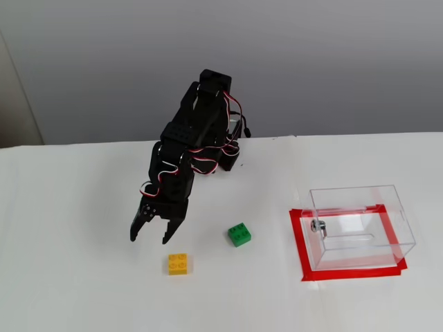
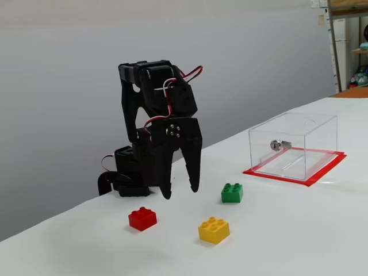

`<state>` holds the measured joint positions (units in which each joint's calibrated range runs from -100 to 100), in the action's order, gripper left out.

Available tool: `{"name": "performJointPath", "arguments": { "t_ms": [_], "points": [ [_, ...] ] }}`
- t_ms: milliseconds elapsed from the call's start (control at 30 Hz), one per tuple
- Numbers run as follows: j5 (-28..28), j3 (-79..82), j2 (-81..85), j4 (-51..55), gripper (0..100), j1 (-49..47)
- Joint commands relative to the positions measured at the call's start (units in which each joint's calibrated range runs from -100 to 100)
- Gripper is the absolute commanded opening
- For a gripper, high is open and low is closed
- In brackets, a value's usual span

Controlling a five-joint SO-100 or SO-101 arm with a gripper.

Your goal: Pick the yellow lego brick and place it into the transparent box

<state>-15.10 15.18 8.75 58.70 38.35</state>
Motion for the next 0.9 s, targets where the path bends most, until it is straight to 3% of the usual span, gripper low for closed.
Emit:
{"name": "performJointPath", "arguments": {
  "t_ms": [0, 367, 700, 867],
  "points": [
    [-2.6, -4.2, -1.8, -0.6, 26, -0.9],
    [-4.2, -4.4, -6.2, -4.0, 26, -10.0],
    [-2.8, 2.8, -5.1, -2.9, 26, -9.3],
    [-2.8, 3.0, -5.1, -2.9, 37, -8.8]
  ]
}}
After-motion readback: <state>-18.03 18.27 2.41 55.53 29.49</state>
